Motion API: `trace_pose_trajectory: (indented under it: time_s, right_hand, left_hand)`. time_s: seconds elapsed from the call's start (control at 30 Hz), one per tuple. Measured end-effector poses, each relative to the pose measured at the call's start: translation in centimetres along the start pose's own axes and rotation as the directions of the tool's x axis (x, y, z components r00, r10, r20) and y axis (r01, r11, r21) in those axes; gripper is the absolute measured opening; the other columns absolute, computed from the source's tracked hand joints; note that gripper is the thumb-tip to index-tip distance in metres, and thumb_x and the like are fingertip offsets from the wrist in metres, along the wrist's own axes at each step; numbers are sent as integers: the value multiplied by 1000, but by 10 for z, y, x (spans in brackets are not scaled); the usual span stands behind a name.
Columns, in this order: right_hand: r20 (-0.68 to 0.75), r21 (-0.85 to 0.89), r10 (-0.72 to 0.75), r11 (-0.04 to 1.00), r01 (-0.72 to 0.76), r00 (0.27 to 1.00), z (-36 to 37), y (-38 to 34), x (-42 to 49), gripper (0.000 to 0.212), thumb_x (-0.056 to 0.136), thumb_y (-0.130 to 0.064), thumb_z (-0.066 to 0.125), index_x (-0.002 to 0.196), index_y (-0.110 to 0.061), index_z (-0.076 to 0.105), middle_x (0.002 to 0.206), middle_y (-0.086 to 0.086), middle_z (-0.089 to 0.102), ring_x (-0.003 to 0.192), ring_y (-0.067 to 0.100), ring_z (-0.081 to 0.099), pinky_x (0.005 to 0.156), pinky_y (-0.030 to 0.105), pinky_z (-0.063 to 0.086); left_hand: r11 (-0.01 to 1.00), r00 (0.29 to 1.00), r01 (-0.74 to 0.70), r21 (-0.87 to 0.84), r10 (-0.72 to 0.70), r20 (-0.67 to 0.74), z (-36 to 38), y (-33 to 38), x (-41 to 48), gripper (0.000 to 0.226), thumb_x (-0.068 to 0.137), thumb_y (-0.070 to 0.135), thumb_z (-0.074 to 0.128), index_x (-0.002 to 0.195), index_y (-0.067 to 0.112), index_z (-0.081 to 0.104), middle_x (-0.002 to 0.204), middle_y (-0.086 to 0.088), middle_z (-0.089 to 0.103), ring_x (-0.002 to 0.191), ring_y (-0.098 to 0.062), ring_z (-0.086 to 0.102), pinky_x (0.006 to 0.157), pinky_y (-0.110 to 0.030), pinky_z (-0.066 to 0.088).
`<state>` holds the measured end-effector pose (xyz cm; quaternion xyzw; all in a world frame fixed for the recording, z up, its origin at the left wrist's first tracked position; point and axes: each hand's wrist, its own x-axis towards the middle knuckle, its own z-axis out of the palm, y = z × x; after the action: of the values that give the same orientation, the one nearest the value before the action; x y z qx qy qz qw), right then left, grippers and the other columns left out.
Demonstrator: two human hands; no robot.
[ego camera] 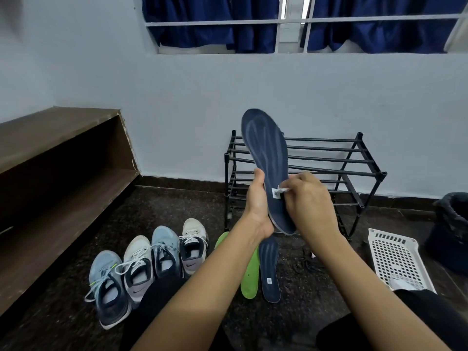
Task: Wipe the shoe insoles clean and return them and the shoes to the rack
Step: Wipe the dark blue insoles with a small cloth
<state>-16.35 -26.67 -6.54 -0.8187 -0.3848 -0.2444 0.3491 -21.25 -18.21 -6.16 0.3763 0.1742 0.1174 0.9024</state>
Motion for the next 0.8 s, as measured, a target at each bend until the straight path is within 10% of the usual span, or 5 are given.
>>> trace_pose_trajectory:
  time_s: [0.23,0.6,0.8]
  right_hand:
    - [121,98,-47,995,35,992,3,-12,-23,13,74,2,69,77,-10,74,80,11,66,71,29,65,66,31,50]
    - [16,18,3,1000,-3,1000,-2,-1,-4,10,77,4,66,75,-4,73,80,12,65,72,33,65,63,31,50]
    - [210,96,69,991,-91,975,0,-14,-26,19,78,-2,65,86,-16,75,84,8,70,77,27,65,71,32,52]
  left_hand:
    - [992,995,-96,-79,93,-41,-6,15,7,65,102,57,21,103,8,65,91,-10,68,97,-27,65,95,-41,47]
    - [1000,1000,20,15,-20,-8,-6,0,5,73,100,61,18,99,9,68,84,-9,73,75,-21,69,70,-31,53]
    - [997,998,-55,-47,53,-43,-10,8,11,67,101,58,20,107,8,64,90,-11,70,94,-26,67,95,-42,47]
